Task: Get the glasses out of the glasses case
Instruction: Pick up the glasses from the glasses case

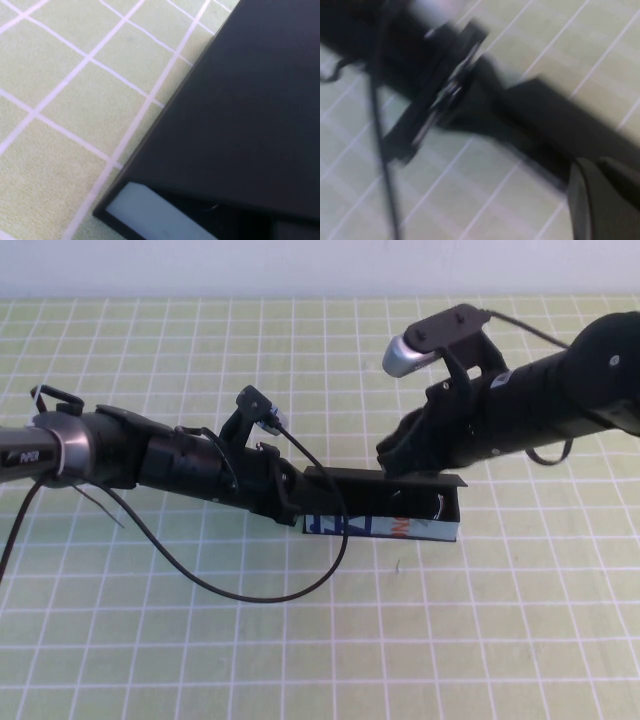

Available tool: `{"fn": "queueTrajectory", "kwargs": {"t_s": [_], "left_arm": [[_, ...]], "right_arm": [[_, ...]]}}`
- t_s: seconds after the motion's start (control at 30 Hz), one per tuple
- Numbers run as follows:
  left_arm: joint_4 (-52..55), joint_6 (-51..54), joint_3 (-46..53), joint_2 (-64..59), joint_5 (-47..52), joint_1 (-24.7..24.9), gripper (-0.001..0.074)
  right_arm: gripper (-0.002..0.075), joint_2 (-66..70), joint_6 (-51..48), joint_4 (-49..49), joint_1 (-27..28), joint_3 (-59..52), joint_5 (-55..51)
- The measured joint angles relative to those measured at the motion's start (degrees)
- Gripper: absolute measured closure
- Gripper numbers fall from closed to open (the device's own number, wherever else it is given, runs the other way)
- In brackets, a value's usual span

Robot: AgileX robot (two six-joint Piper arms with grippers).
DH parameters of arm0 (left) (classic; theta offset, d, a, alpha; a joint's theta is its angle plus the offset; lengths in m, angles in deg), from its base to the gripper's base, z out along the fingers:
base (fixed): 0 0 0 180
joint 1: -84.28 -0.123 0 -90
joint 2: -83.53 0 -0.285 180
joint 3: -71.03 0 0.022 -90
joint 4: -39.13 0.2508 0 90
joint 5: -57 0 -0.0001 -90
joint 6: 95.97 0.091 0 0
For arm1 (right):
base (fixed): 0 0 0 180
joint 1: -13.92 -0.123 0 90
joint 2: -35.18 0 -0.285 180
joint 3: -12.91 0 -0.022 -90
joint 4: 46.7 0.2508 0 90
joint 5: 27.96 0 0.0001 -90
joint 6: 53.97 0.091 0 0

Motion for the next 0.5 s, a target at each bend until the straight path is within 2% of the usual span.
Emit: {"fn": "queueTrajectory", "kwargs": {"t_s": [0.17, 0.3, 0.5], "left_arm": [[0.0, -0.5, 0.0, 0.0, -0.3, 0.1, 0.0739], [0.0, -0.6, 0.0, 0.0, -0.6, 0.2, 0.0739], [0.0, -0.7, 0.0, 0.0, -0.8, 0.2, 0.0739]], "right_arm": [[0.0741, -0.4, 13.2, -6.1, -0.9, -0.7, -9.6], [0.0741, -0.4, 21.5, -13.4, -2.2, -3.0, -10.3], [0.0742, 0.4, 27.6, -17.3, -2.2, -4.5, -7.2]]}}
